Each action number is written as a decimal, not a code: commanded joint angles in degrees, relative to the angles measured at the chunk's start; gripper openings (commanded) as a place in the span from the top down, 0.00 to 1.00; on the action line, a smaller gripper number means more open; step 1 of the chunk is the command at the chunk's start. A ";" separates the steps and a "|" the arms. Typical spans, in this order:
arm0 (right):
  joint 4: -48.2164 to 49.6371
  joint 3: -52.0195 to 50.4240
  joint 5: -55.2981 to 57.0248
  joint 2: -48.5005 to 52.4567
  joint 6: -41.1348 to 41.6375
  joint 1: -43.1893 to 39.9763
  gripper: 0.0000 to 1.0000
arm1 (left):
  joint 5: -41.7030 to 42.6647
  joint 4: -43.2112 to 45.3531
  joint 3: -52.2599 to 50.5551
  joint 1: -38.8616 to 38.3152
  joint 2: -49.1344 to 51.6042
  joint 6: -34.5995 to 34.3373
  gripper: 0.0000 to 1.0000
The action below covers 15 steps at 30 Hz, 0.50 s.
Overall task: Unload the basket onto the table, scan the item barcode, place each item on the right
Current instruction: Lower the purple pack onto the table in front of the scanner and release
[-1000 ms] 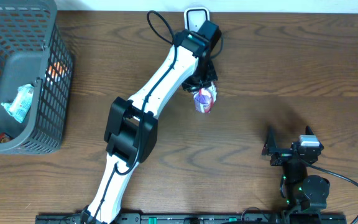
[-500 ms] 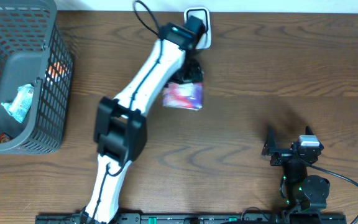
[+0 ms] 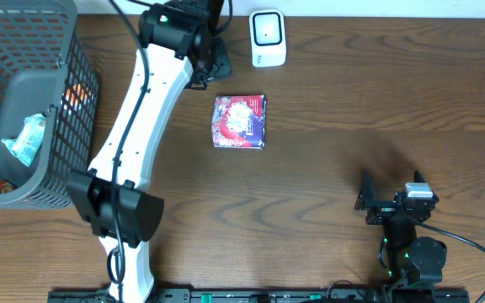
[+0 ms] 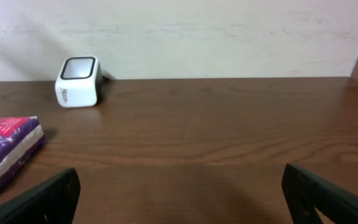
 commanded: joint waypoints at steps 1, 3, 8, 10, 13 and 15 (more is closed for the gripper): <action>-0.24 -0.09 -0.11 -0.20 0.81 -0.13 0.01 | -9.46 0.17 -2.95 0.24 3.43 1.11 0.63; -0.24 -0.09 -0.11 -0.20 0.79 -0.13 0.01 | -11.52 1.22 -4.17 0.55 5.14 1.11 0.73; -0.24 -0.09 -0.11 -0.20 0.81 -0.13 0.01 | -12.33 1.95 -4.55 1.16 10.60 1.07 0.92; -0.24 -0.09 -0.11 -0.20 0.81 -0.13 0.01 | -12.31 1.88 -4.55 1.14 12.31 1.07 0.92; -0.24 -0.09 -0.11 -0.20 0.81 -0.13 0.01 | -12.00 1.25 -4.55 1.01 14.99 -0.46 0.92; -0.22 -0.09 -0.11 -0.20 0.81 -0.13 0.01 | -10.97 0.90 -4.57 0.98 16.70 -0.83 0.92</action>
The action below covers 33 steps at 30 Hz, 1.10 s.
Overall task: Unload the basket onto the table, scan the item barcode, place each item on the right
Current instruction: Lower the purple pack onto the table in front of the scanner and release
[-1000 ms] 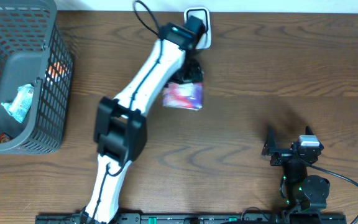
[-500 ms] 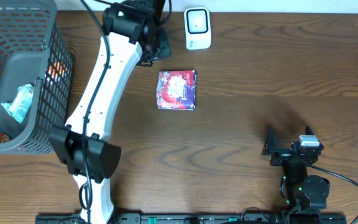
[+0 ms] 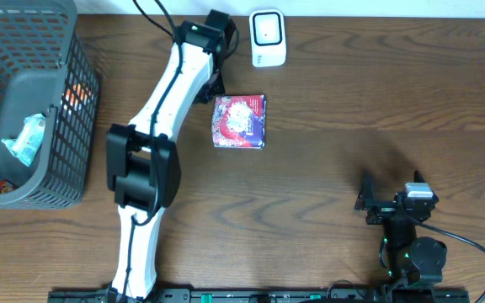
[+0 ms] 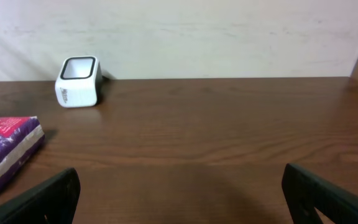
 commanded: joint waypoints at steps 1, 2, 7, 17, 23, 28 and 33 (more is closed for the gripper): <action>-0.24 -0.09 -0.13 -0.20 0.81 -0.13 0.01 | 0.50 -0.63 -0.04 0.13 2.45 -1.31 0.93; -0.24 -0.09 -0.13 -0.20 0.81 -0.13 0.01 | 2.08 -0.59 -0.04 0.13 3.13 -1.31 0.92; -0.24 -0.09 -0.13 -0.20 0.81 -0.13 0.01 | 9.57 0.81 -0.04 -0.09 5.75 -1.31 0.92; -0.24 -0.09 -0.13 -0.20 0.81 -0.13 0.01 | 17.07 1.73 -0.04 -2.75 6.73 -1.38 0.92; -0.24 -0.09 -0.13 -0.20 0.81 -0.13 0.01 | 18.62 3.08 -0.04 -5.16 6.73 -2.62 0.92; -0.24 -0.09 -0.13 -0.20 0.81 -0.13 0.01 | 18.86 3.23 -0.04 -6.80 6.73 -4.50 0.92; -0.24 -0.09 -0.13 -0.20 0.81 -0.13 0.01 | 23.98 3.19 0.37 -7.10 6.69 -4.52 0.93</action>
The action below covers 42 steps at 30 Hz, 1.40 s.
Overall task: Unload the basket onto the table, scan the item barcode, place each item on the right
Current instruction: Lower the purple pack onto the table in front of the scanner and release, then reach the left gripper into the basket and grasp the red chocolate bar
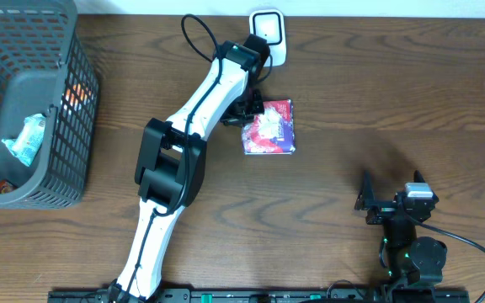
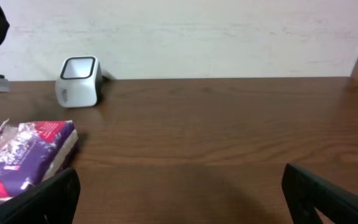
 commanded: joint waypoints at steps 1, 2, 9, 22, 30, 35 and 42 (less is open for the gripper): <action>-0.24 -0.09 -0.11 -0.20 0.81 -0.13 0.01 | 3.61 -0.48 0.81 0.17 0.46 -0.83 0.93; -0.22 -0.09 -0.11 -0.20 0.81 -0.13 0.01 | 3.61 -0.72 1.25 0.33 0.33 -0.48 0.92; -0.24 -0.09 -0.11 -0.20 0.81 -0.13 0.01 | 3.56 -1.03 2.47 1.81 -4.63 1.81 0.92; -0.24 -0.09 -0.11 -0.20 0.81 -0.13 0.01 | 3.15 1.27 2.47 9.77 -24.90 6.93 0.16; -0.24 -0.09 -0.11 -0.20 0.81 -0.13 0.01 | -1.66 5.79 2.47 19.34 -36.81 7.98 0.05; -0.24 -0.09 -0.11 -0.20 0.81 -0.13 0.01 | -2.71 10.64 2.47 28.26 -41.57 7.96 0.02; -0.24 -0.09 -0.11 -0.20 0.81 -0.13 0.01 | -2.71 12.48 2.43 42.66 -43.10 7.93 0.02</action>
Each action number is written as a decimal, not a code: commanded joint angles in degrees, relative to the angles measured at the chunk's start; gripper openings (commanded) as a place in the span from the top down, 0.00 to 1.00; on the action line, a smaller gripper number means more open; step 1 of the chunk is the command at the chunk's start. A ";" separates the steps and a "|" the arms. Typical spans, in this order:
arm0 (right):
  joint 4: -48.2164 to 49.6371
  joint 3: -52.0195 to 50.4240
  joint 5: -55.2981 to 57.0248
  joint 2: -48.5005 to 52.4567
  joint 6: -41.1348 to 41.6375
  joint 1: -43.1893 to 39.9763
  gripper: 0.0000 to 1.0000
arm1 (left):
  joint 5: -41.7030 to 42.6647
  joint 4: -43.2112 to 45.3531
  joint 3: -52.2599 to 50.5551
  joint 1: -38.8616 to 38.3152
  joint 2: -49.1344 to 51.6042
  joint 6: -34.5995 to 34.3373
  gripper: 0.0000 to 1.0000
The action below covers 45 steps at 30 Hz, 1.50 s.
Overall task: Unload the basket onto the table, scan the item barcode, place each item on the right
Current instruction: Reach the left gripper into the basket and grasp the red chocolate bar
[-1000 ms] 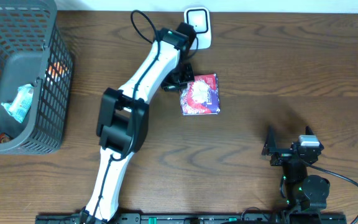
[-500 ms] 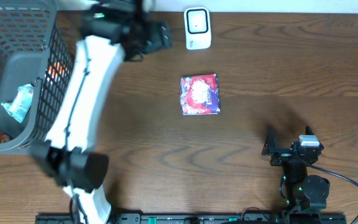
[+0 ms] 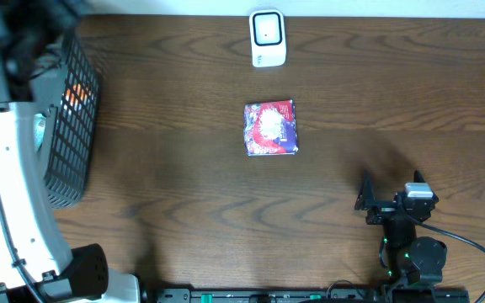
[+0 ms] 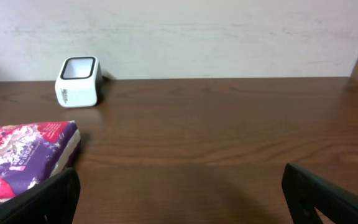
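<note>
The item, a purple and red packet, lies flat on the table in the middle, with nothing touching it; the right wrist view shows it at the left. The white barcode scanner stands at the back edge, behind the packet. My left arm is at the far left, its blurred end over the basket; its jaws cannot be made out. My right gripper rests open near the front right, nothing between its fingers.
A dark mesh basket at the left edge holds several packets and is partly covered by the left arm. A pale wall runs behind the table's back edge.
My left arm has gone from beside the packet near the scanner to the far left over the basket. The packet lies where it was. The right arm has not moved.
My left gripper was first left of the scanner, with the packet lying further left on the table. Then it stood at the packet's upper left edge. Then the packet lay shifted to the right, below the scanner, with the gripper beside it. Now the arm is away.
</note>
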 commanded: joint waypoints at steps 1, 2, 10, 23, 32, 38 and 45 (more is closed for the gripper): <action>-0.24 -0.09 -0.11 -0.20 0.81 -0.13 0.01 | -0.79 0.04 0.87 6.64 -0.02 0.52 0.02; -0.24 -0.09 -0.11 -0.20 0.81 -0.13 0.01 | -0.79 -0.07 0.83 8.41 0.00 0.52 0.02; -0.24 -0.09 -0.11 -0.20 0.81 -0.13 0.01 | -1.60 -3.15 -0.28 20.52 0.37 0.55 0.02; -0.24 -0.09 -0.11 -0.20 0.81 -0.13 0.01 | -9.60 -11.76 -9.68 23.98 9.11 0.46 0.02; -0.24 -0.09 -0.11 -0.20 0.81 -0.13 0.01 | -16.65 -19.76 -9.73 23.98 19.30 -2.93 0.02; -0.24 -0.09 -0.11 -0.20 0.81 -0.13 0.01 | -16.83 -22.99 -9.75 23.98 25.14 -2.93 0.02; -0.24 -0.09 -0.11 -0.20 0.81 -0.13 0.01 | -20.94 -25.68 -9.75 24.02 30.97 -2.91 0.02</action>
